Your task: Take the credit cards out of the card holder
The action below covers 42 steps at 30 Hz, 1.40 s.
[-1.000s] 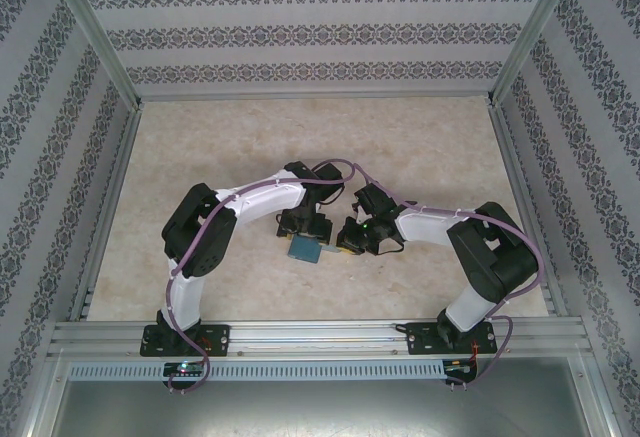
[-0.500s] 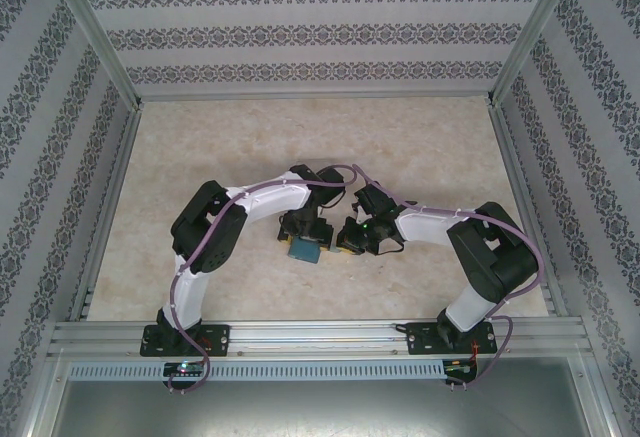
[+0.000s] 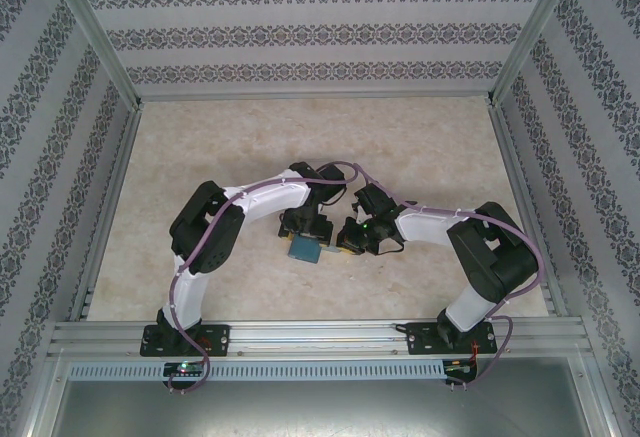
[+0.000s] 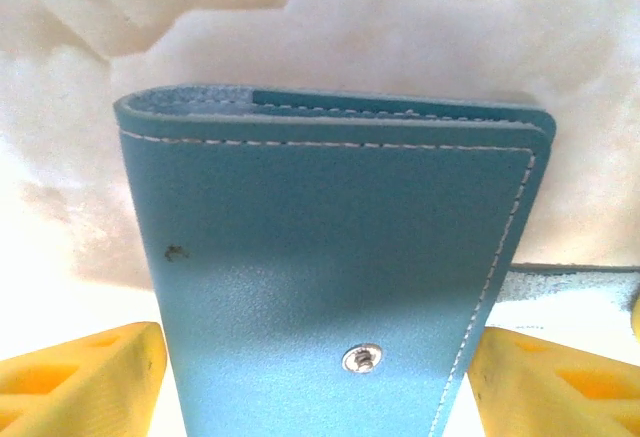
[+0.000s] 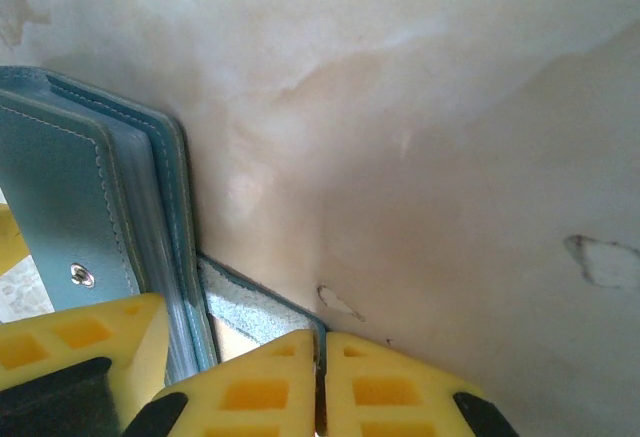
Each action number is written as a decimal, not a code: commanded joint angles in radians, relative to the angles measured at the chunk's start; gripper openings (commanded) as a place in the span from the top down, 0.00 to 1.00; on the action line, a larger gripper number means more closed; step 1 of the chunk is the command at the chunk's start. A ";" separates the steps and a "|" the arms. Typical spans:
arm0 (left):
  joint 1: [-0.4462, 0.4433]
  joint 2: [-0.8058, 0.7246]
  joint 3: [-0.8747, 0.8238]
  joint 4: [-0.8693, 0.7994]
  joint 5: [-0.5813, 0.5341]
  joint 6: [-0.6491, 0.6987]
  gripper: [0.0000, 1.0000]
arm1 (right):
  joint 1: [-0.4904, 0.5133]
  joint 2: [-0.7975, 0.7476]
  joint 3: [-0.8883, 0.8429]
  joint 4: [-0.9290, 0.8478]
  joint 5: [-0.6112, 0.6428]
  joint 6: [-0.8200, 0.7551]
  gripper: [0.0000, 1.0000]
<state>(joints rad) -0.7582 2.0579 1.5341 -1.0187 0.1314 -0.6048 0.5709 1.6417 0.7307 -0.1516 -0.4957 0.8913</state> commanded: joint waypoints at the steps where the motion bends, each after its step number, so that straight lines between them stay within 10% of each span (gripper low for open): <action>1: -0.003 -0.041 0.021 -0.059 -0.030 0.020 0.22 | -0.008 0.032 -0.010 -0.019 0.046 -0.018 0.91; 23: 0.020 -0.119 0.025 -0.126 -0.113 0.030 0.29 | -0.008 0.024 -0.002 -0.046 0.062 -0.029 0.91; 42: 0.094 -0.213 -0.066 -0.057 -0.086 0.052 0.63 | -0.008 0.000 0.026 -0.112 0.086 -0.040 0.91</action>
<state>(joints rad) -0.6846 1.8771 1.4933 -1.0874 0.0418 -0.5701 0.5713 1.6417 0.7490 -0.1886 -0.4755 0.8722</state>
